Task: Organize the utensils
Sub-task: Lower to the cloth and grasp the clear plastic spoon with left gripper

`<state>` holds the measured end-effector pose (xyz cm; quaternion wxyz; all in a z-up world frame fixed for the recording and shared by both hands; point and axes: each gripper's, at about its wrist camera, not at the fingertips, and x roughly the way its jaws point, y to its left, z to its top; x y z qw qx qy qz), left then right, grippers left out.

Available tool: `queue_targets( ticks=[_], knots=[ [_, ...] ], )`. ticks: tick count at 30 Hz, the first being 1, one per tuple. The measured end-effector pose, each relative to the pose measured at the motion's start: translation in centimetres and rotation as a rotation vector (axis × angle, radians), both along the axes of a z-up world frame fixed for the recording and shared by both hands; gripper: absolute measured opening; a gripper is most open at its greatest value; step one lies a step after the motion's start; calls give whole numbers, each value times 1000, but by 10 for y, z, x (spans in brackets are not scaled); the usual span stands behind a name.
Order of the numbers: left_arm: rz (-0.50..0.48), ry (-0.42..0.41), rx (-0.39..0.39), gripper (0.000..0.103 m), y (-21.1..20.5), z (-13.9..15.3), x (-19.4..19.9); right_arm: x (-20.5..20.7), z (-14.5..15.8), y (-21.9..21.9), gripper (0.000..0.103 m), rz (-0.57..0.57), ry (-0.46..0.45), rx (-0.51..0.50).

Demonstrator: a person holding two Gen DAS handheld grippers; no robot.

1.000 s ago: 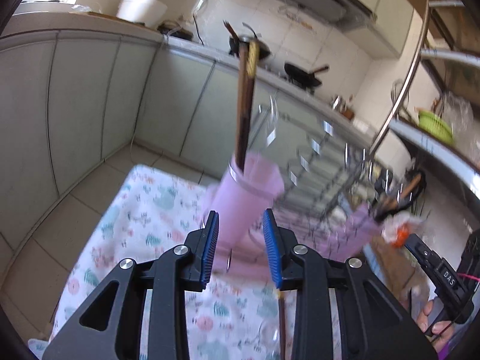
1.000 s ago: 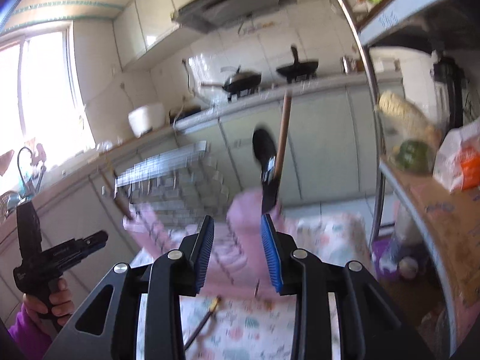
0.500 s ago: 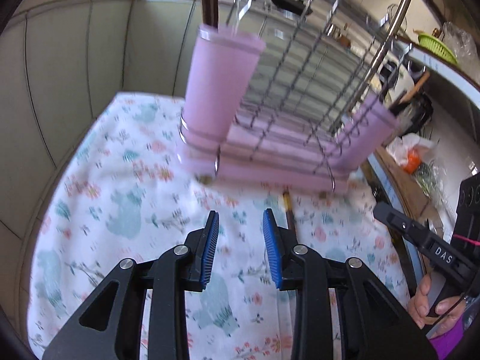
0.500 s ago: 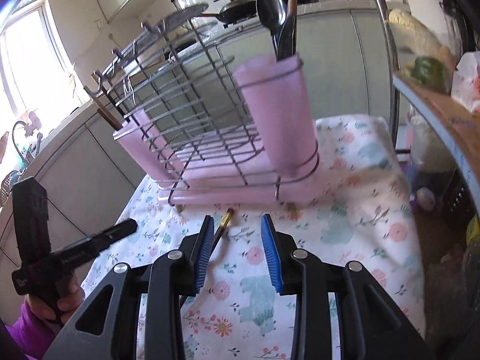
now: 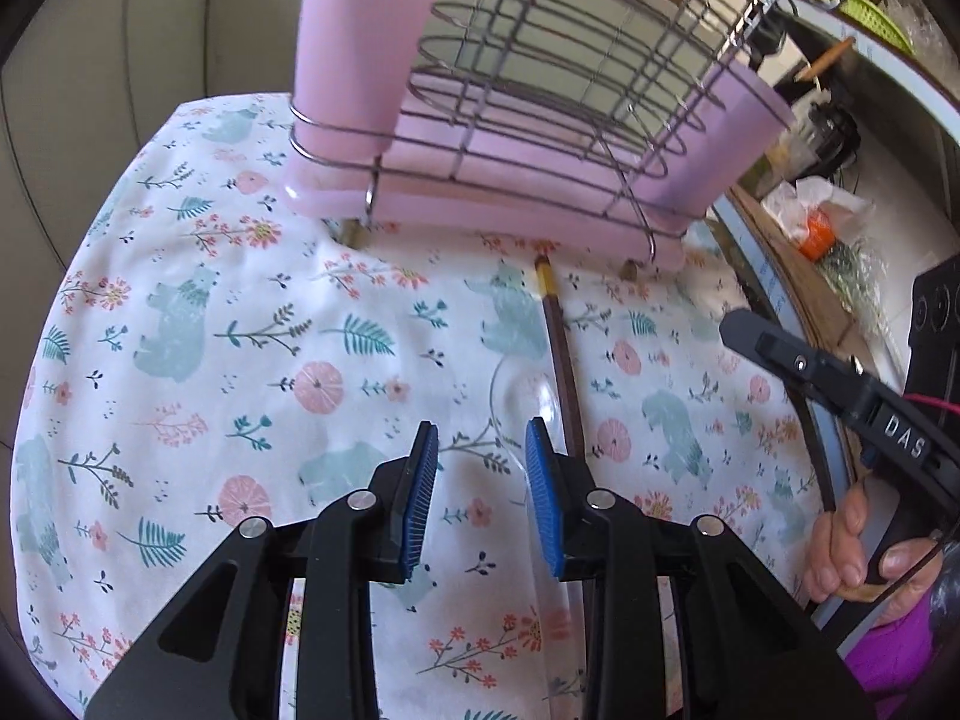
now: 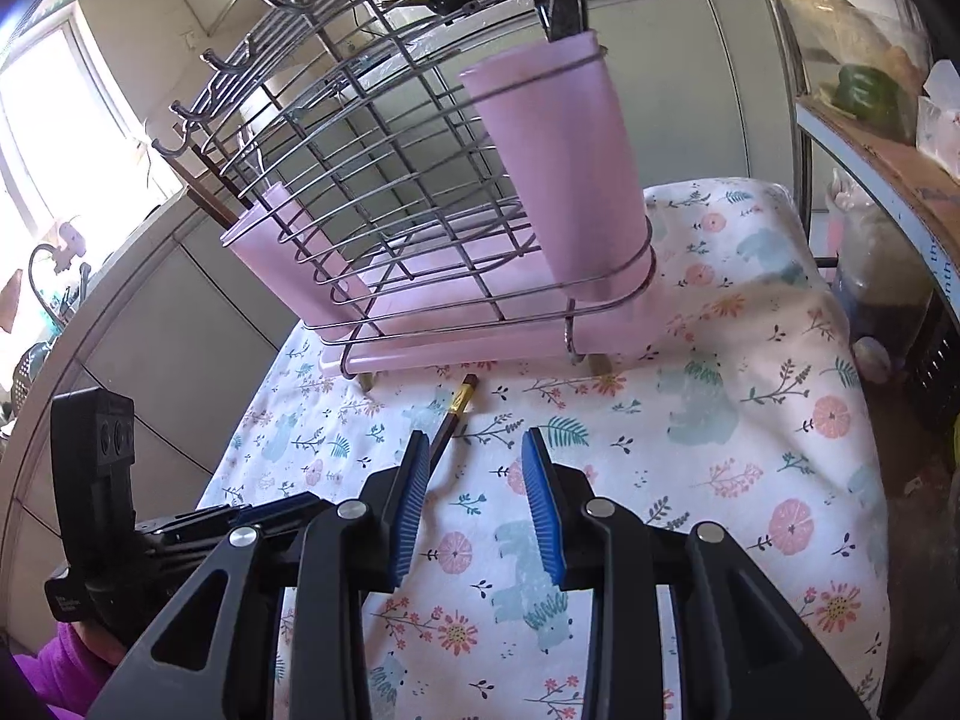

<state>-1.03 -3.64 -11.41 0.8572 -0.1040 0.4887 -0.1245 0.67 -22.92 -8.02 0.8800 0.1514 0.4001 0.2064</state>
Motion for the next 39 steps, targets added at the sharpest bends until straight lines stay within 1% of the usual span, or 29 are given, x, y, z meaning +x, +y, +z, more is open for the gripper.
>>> queue_targets(
  ticks=[5,16,20,22,24,25,27,30,34,39],
  knots=[
    [-15,50,5,30,-6,-7,3,2,-3,-3,32,4,22,25],
    [-18,46,38,30,-13,-6,4,2,-6,-6,32,3,47,58],
    [-34,65,23,30,-20,-10,9,1,-7,-3,32,8,44,57],
    [-37,58,28,30,-24,-11,9,1,-7,-3,32,8,43,57],
    [-46,45,25,21,-26,-12,9,1,-8,-3,32,7,44,57],
    [-56,38,20,14,-28,-11,9,1,-8,-3,32,6,46,58],
    [-43,21,41,11,-28,-11,8,1,-9,-3,32,6,51,59],
    [-18,6,49,5,-24,-9,9,1,-10,-3,32,7,54,59],
    [37,2,51,4,-8,-5,14,2,-12,-3,32,4,61,63],
    [76,6,59,4,7,-3,19,5,-17,-3,32,5,84,72]
  ],
)
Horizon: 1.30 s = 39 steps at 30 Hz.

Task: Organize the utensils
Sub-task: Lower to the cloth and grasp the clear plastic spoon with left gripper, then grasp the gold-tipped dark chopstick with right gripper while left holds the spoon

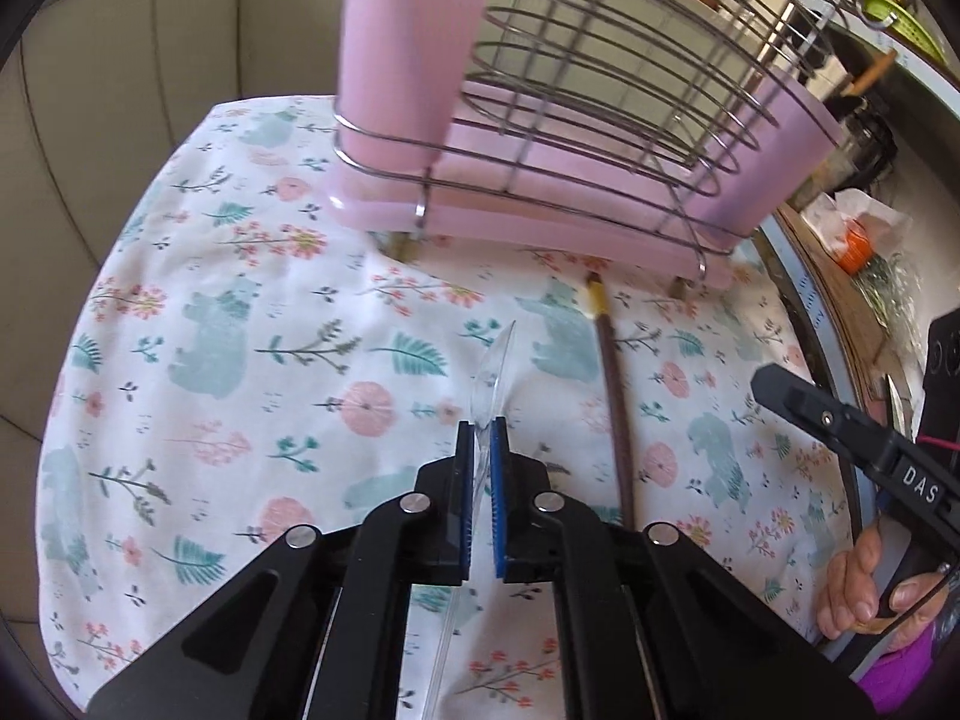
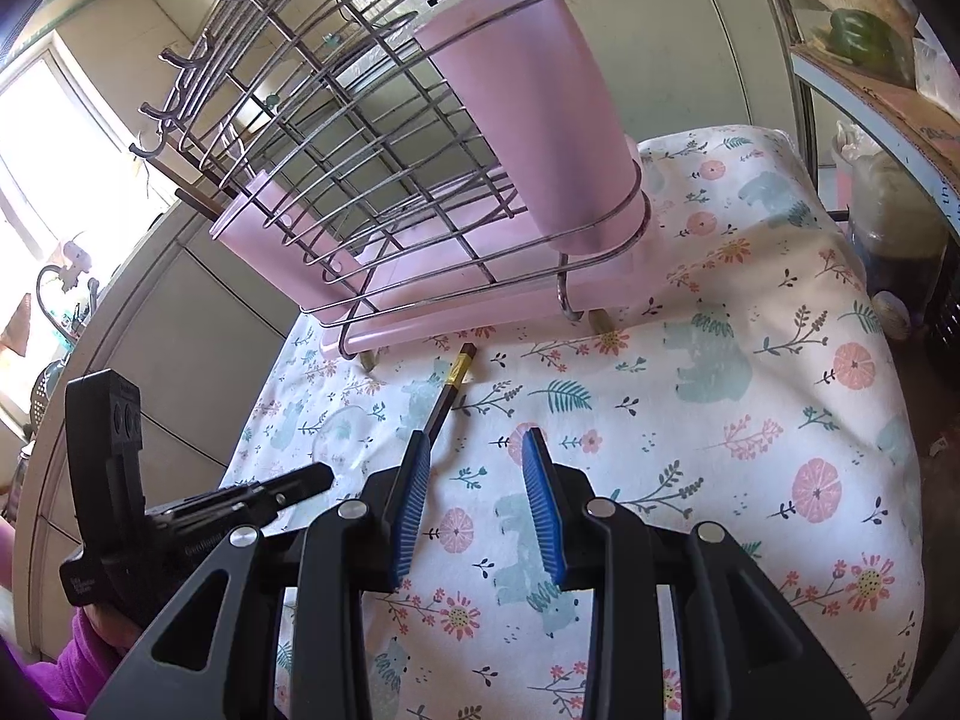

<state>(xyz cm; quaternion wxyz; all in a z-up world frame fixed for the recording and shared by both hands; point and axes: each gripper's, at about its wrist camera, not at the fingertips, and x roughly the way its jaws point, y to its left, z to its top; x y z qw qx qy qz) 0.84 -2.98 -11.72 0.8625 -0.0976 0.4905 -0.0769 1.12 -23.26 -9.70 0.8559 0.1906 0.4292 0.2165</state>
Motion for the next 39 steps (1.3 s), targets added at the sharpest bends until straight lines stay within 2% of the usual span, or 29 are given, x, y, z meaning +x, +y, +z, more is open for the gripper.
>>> queue_targets(
  ticks=[12,20,27,33,34,35,39],
  knots=[
    [-19,52,7,4,11,-3,7,29,-20,-9,30,18,192,161],
    [-48,69,4,4,12,-3,16,60,-35,16,29,90,344,236],
    [-68,84,20,4,12,-2,18,81,-42,52,29,109,367,130],
    [-101,99,74,6,10,-1,21,88,-48,64,27,110,353,104],
    [-104,102,85,6,9,-1,22,88,-49,68,23,107,348,98],
    [-106,104,91,6,8,-1,23,89,-50,70,13,104,343,90],
    [-117,122,129,6,3,-1,24,85,-54,63,11,106,336,136]
  ],
)
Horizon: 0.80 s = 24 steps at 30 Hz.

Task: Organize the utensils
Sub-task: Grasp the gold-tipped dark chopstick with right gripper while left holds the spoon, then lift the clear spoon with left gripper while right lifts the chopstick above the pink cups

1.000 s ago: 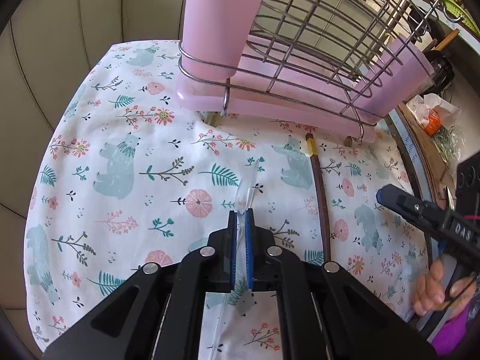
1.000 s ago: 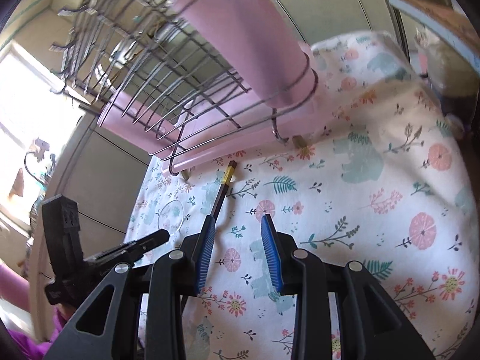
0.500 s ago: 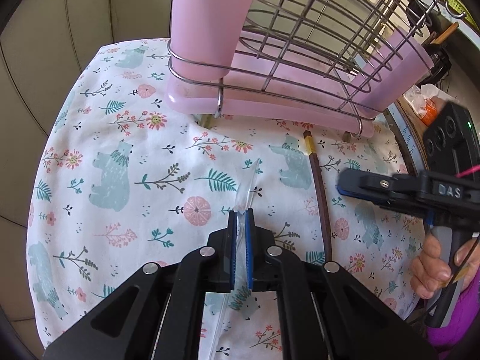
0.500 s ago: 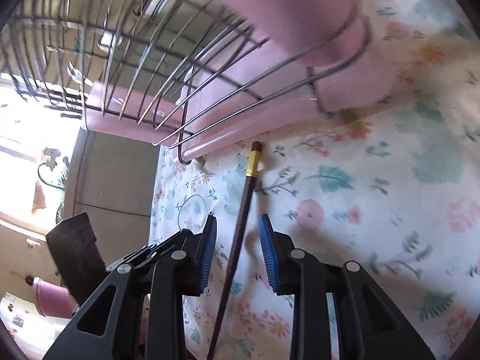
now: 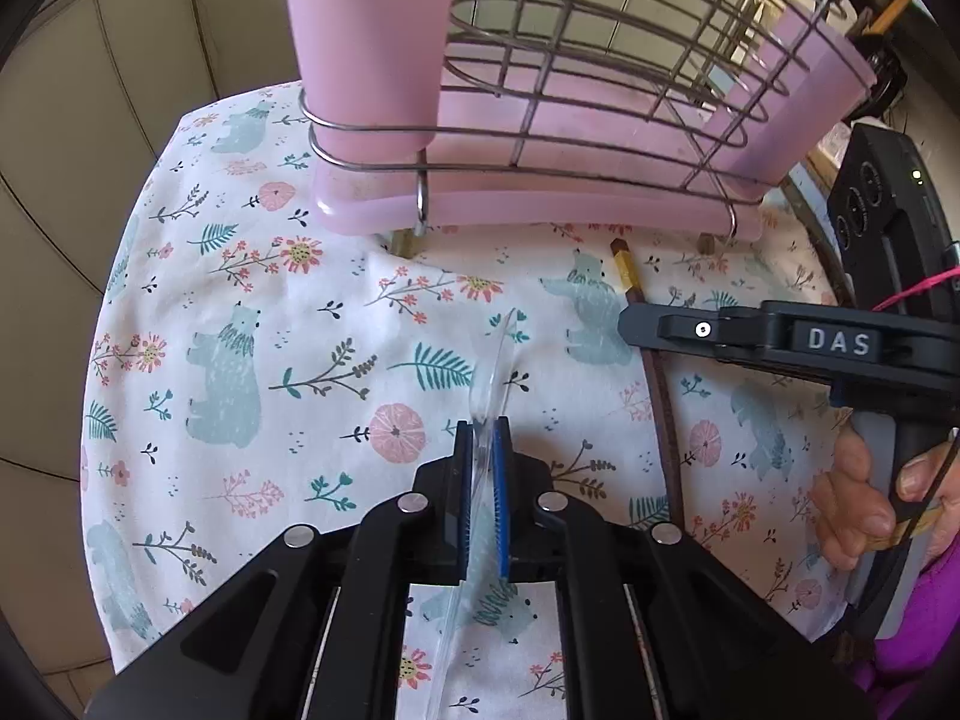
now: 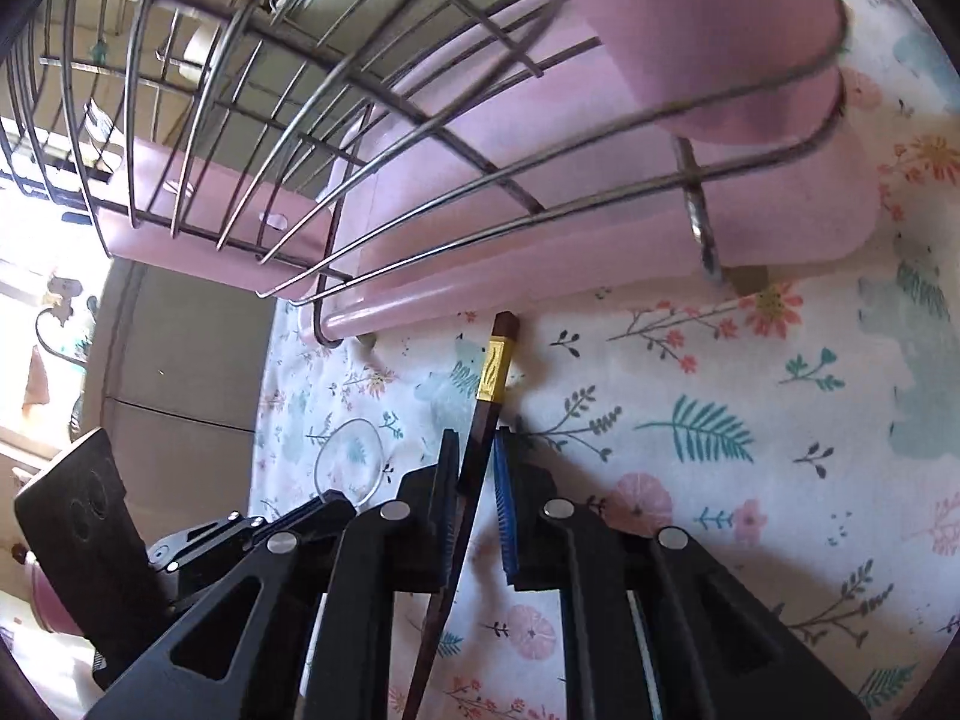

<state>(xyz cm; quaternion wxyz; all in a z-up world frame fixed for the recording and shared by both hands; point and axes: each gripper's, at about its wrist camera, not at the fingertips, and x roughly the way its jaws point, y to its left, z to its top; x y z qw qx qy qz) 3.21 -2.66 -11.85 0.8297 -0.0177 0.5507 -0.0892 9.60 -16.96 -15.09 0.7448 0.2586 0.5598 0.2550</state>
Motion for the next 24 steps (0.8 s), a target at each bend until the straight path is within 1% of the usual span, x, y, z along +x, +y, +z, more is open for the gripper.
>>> queue_targets(
  ticks=[3,6,10,14,15,19,24],
  knots=[
    [-5,38,25,6,-5,-6,3,-7,2,-7,11,5,-17,21],
    [-5,37,46,6,-8,-6,4,-16,7,-12,10,7,-43,41],
    [0,44,45,6,-13,-4,4,-25,18,-15,10,17,-89,45],
    [6,0,37,3,-17,4,-1,-34,30,-17,10,27,-141,44],
    [11,-13,33,3,-17,7,-2,-35,33,-18,10,41,-141,47],
    [36,-55,13,3,-11,23,-5,-42,44,-22,10,37,-184,42],
    [59,-106,-35,3,-4,41,-12,-49,57,-29,10,22,-227,37]
  ],
)
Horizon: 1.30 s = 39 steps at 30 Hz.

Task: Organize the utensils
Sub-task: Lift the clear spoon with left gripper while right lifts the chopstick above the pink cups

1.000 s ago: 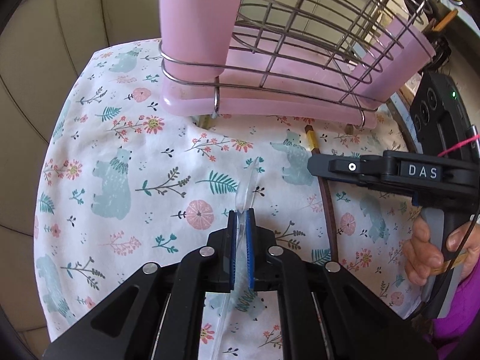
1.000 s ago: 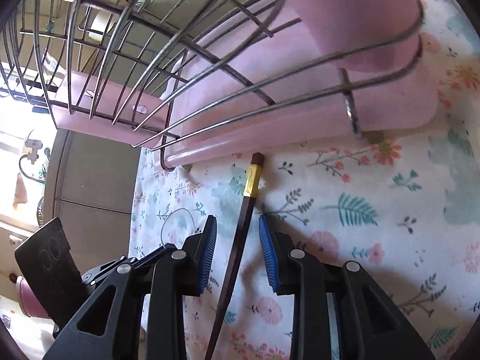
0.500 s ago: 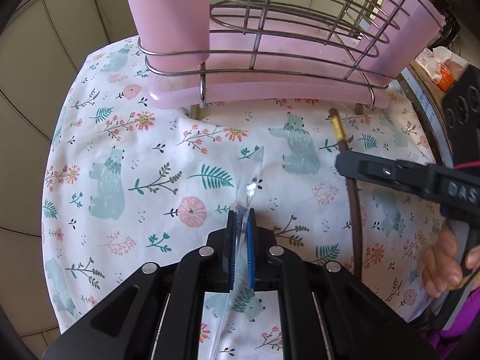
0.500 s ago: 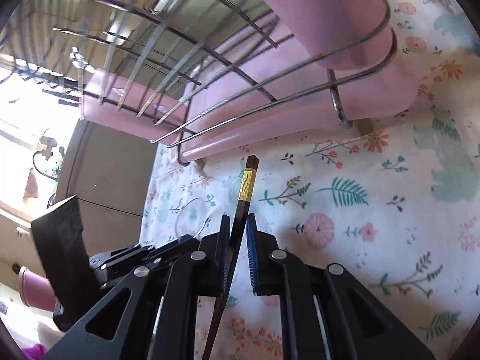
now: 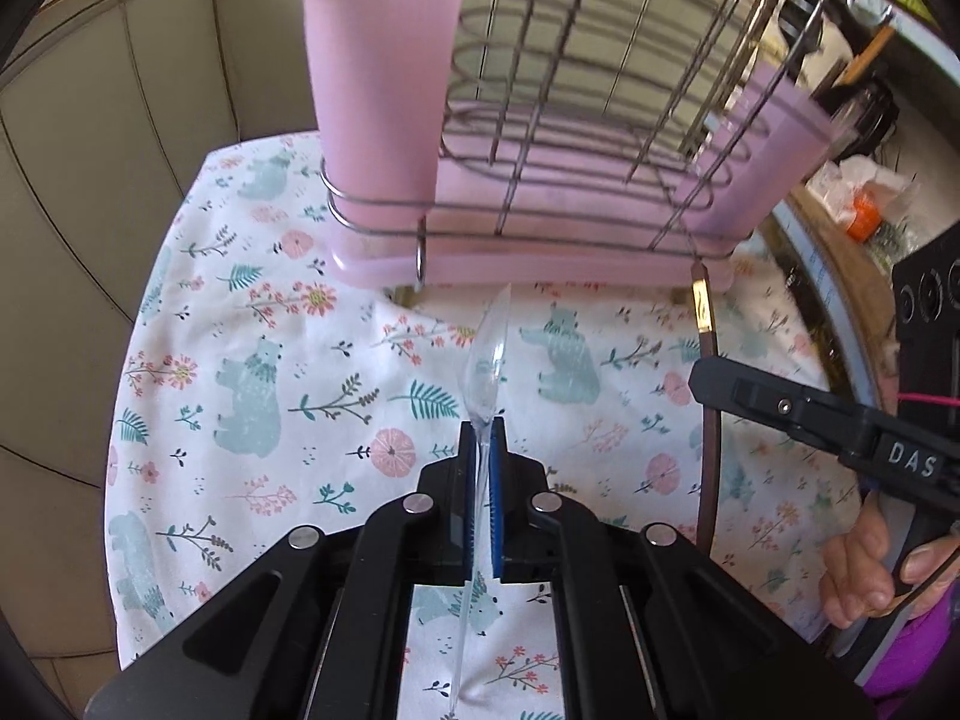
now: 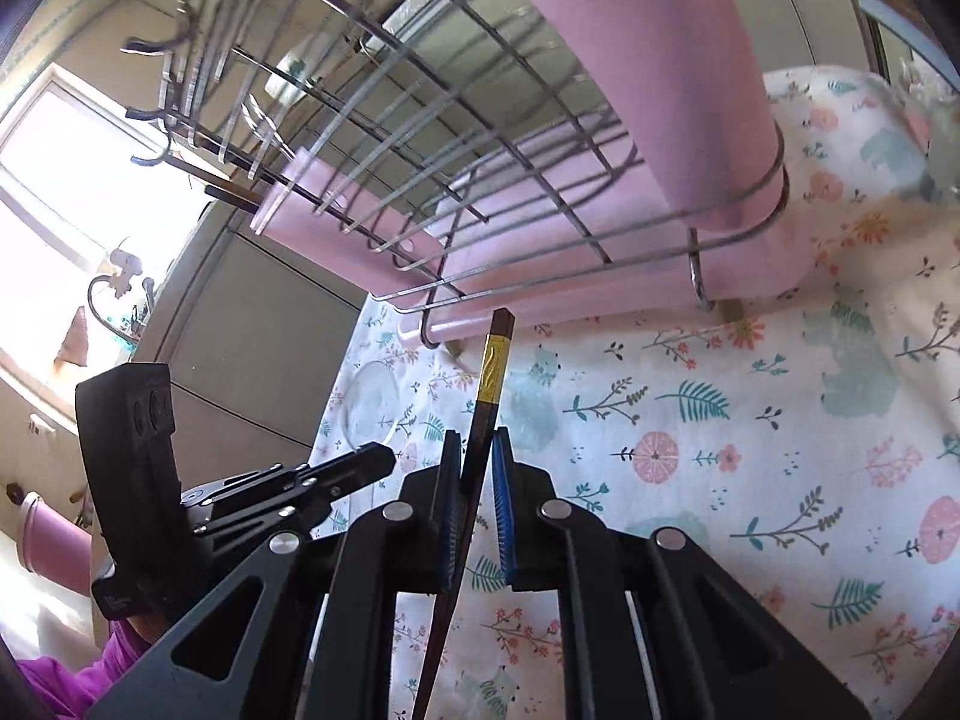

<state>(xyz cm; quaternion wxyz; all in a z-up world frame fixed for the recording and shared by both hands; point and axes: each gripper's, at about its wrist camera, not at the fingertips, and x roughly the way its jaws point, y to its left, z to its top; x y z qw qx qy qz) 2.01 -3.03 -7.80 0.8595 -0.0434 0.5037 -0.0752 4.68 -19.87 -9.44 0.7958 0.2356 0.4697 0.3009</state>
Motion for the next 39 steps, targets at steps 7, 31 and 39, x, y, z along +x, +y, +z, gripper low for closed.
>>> queue_targets(
  ticks=[7,31,39],
  knots=[
    [24,-101,-73,3,10,23,-8,-15,25,-20,9,-37,-81,-26],
    [75,-383,-290,3,50,88,-31,-59,197,-99,6,-425,-748,-105],
    [98,-425,-329,3,62,93,-29,-68,245,-78,6,-531,-1018,-210]
  ],
)
